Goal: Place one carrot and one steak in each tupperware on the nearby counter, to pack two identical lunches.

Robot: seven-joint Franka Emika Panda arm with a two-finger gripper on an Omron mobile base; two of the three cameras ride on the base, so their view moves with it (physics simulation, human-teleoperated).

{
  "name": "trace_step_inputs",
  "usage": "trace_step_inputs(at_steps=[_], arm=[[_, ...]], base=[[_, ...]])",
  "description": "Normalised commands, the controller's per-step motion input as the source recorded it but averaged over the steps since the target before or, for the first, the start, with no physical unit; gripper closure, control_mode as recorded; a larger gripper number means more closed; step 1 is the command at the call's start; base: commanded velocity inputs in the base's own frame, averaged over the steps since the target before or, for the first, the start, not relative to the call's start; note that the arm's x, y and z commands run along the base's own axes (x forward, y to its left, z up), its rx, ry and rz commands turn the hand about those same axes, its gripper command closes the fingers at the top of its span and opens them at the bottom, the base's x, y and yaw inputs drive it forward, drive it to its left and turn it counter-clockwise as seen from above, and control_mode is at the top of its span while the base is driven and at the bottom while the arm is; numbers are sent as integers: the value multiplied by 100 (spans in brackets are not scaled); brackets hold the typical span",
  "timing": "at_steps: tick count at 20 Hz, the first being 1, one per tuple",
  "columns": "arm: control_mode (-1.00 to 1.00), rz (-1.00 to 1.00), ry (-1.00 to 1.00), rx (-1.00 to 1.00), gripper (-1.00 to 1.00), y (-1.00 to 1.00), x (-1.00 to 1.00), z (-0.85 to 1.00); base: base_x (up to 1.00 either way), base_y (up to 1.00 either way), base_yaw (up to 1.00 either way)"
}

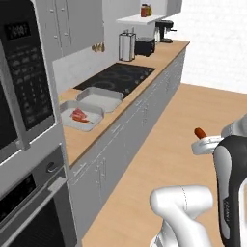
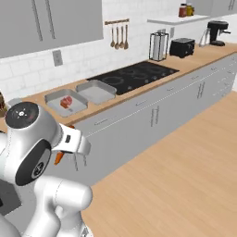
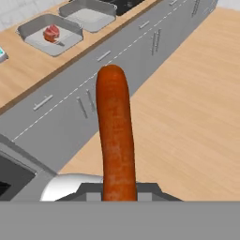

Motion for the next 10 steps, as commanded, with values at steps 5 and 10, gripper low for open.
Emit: trace_step_inputs(at_steps=[5, 10], arm=[[100, 0, 0, 0, 100, 0, 0, 0], [100, 0, 0, 0, 100, 0, 0, 0]], base=[[100, -31, 20], [97, -44, 52]])
